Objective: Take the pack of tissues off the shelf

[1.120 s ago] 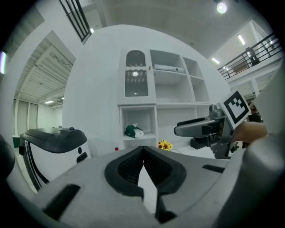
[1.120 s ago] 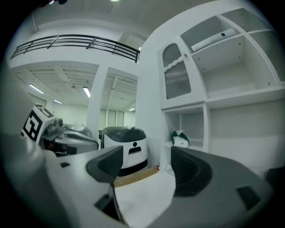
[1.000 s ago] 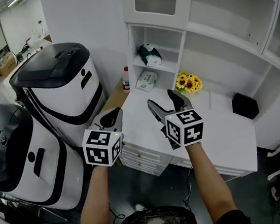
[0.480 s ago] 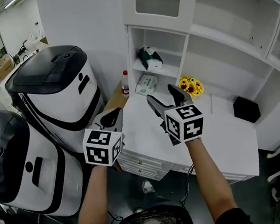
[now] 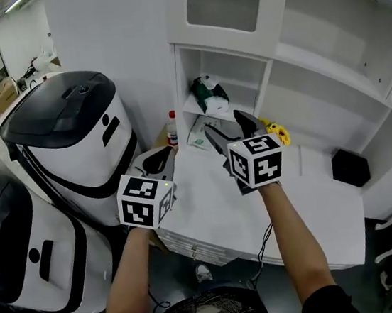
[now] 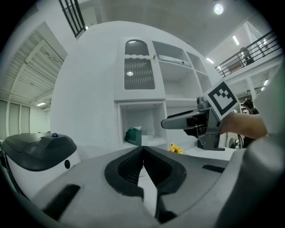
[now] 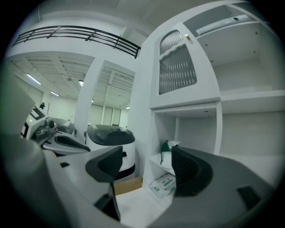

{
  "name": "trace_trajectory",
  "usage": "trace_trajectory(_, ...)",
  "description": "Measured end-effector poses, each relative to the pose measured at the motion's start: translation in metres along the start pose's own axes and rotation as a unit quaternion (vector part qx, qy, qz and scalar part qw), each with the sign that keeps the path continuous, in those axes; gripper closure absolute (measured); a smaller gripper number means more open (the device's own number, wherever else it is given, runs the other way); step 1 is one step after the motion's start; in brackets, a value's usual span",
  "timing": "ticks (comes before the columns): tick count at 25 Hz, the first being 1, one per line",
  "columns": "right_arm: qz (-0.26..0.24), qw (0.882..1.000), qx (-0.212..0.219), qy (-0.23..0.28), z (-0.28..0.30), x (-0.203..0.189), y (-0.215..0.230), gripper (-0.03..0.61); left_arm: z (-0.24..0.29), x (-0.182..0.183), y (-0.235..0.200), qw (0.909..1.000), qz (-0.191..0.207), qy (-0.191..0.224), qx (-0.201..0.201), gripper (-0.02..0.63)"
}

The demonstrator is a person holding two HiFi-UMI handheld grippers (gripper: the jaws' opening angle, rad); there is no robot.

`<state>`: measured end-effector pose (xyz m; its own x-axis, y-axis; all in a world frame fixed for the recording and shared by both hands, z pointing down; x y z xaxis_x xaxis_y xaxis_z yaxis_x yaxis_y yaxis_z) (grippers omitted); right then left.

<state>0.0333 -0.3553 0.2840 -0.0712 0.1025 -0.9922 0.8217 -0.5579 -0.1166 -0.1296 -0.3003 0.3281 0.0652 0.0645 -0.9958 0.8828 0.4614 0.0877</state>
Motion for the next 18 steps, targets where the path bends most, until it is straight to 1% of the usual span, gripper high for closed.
trace_trajectory(9,-0.037,0.998,0.021,-0.039,0.055,-0.005,0.031,0.250,0.050,-0.007,-0.014,0.9999,-0.010,-0.002,-0.004,0.607)
trace_trajectory(18,-0.046,0.996,0.028,-0.068,0.099,-0.020,0.051,0.242,0.082,-0.017,-0.022,0.9998,-0.018,-0.008,-0.006,0.607)
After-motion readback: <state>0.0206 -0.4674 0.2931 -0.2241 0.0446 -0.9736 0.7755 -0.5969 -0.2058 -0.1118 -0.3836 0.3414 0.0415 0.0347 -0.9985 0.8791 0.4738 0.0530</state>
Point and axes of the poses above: the fingertips, and each gripper's own axes: z forward along the fingers, y to its right, x out of its top, the point moved 5 cm from there along -z, backward along the fingers, and after that the axes turned 10 degrees about y, right-handed, at the moved point
